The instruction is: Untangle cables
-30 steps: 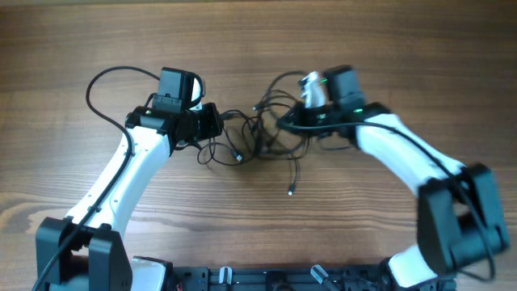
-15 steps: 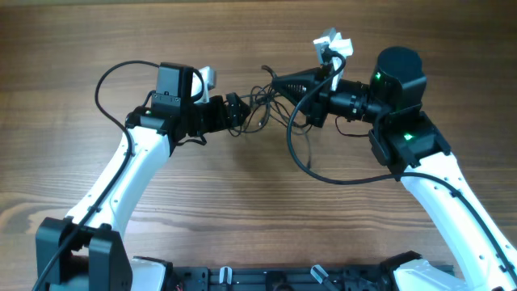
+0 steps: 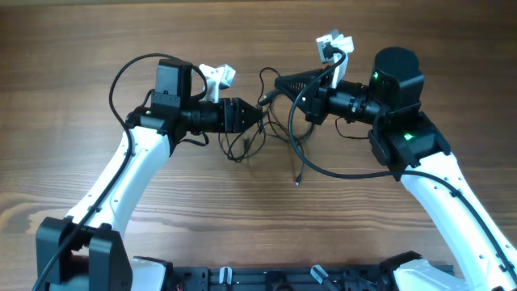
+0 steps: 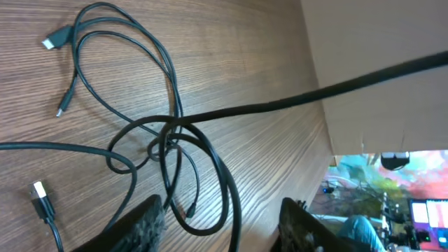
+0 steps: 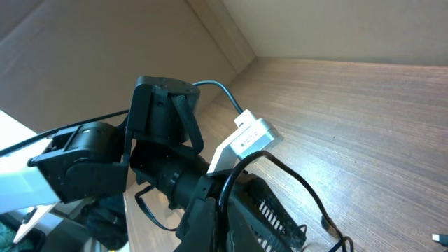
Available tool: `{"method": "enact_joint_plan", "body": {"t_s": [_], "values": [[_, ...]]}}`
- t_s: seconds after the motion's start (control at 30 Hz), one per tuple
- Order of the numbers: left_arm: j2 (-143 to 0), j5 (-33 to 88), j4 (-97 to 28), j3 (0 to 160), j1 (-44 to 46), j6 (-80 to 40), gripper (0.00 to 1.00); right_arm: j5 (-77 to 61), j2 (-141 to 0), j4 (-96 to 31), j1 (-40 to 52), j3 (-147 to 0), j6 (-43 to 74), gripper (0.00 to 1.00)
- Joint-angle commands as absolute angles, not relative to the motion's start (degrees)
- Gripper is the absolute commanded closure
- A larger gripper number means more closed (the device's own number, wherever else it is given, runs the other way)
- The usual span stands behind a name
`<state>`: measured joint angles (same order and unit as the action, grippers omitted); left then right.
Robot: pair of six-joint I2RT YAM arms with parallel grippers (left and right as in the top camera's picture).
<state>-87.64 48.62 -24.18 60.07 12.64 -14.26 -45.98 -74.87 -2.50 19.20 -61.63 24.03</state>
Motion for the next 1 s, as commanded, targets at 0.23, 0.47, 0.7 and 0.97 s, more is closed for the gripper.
{"method": "enact_joint_plan", "body": {"t_s": [0.23, 0.47, 0.7, 0.97], "values": [[-89.06, 34.48, -24.38, 60.23, 24.27, -12.40, 0.65, -45.01, -74.06, 5.48, 19.20, -62.57, 27.33, 0.96], [-89.06, 31.53, -26.41, 60.23, 24.86, -12.58, 0.96, -40.34, -74.06, 16.34, 16.10, -62.57, 32.27, 0.96], [-86.19, 22.22, -32.56, 60.73, 21.26, -12.58, 0.96, -35.92, -74.08, 14.57, 5.89, -62.57, 37.52, 0.96], [-72.20, 53.74, -21.28, 63.88, 7.94, -12.62, 0.94, -17.15, -77.54, -23.33, 3.36, -62.54, 34.83, 0.33]]}}
